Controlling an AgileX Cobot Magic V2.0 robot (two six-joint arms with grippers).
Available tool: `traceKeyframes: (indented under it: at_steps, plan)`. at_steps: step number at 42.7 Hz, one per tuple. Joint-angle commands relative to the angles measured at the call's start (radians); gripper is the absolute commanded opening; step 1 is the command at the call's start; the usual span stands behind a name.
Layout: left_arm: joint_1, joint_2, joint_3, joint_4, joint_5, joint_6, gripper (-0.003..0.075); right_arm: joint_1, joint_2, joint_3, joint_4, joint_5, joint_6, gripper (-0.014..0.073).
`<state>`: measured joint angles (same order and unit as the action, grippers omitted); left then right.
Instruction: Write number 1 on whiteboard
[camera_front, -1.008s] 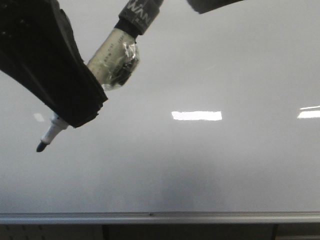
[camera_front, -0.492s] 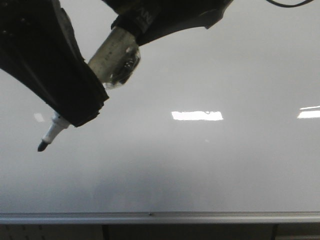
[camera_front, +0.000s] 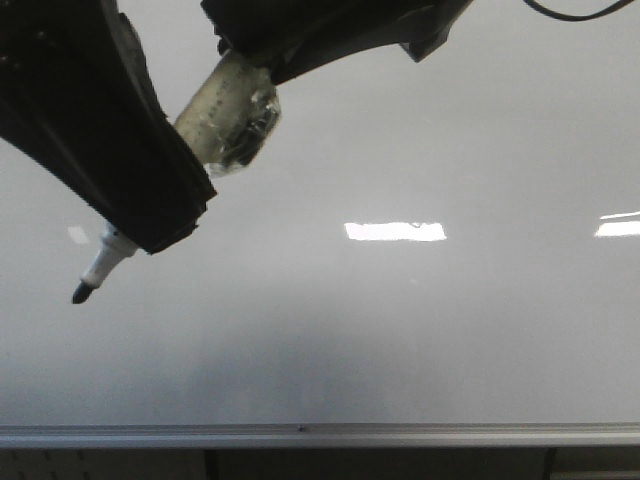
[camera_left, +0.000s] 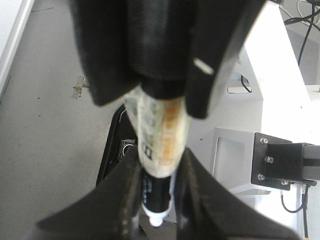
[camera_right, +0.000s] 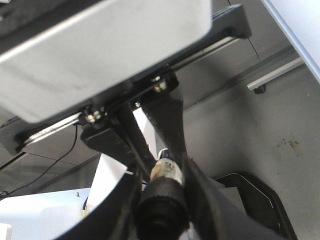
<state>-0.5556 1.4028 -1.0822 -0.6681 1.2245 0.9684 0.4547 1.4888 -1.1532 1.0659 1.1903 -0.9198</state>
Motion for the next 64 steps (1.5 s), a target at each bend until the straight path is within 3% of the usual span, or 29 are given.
traceKeyframes:
  at_steps: [1,8,12,17,24,27,34,44,47,58,64]
  plan:
    - [-0.005,-0.032,-0.033,-0.056,0.005,-0.002,0.0187,0.001,-0.032,-0.034,0.08,0.088,-0.007,-0.0065]
    - [-0.003,-0.032,-0.033,-0.055,-0.018,-0.016,0.0522,-0.005,-0.032,-0.034,0.077,0.084,-0.007,-0.0065]
    - [-0.003,-0.032,-0.033,-0.029,-0.054,-0.025,0.0592,-0.017,-0.033,-0.034,0.052,0.076,-0.007,-0.0065]
    - [-0.003,-0.032,-0.033,0.044,-0.09,-0.064,0.0546,-0.059,-0.037,-0.034,0.004,0.047,0.004,-0.0065]
    - [0.023,-0.033,-0.033,0.084,-0.083,-0.086,0.0401,-0.156,-0.067,-0.034,-0.093,-0.038,0.068,-0.006]
    - [0.038,-0.033,-0.033,0.084,-0.077,-0.089,0.0305,-0.186,-0.092,-0.034,-0.156,-0.088,0.1,-0.006]
    - [0.079,-0.039,-0.033,0.079,-0.089,-0.091,-0.0011,-0.204,-0.175,-0.022,-0.288,-0.244,0.187,-0.006]
    - [0.182,-0.089,-0.033,0.088,-0.245,-0.206,-0.002,-0.204,-0.35,0.145,-0.305,-0.593,0.251,-0.006]
    - [0.219,-0.128,-0.033,0.125,-0.33,-0.299,-0.002,-0.204,-0.405,0.215,-0.305,-0.683,0.253,-0.006]
    - [0.269,-0.416,0.133,0.508,-0.701,-0.739,-0.002,-0.204,-0.512,0.355,-0.304,-0.824,0.253,-0.006]
    - [0.269,-0.612,0.301,0.626,-0.847,-0.86,-0.002,-0.204,-0.512,0.355,-0.304,-0.864,0.253,-0.006]
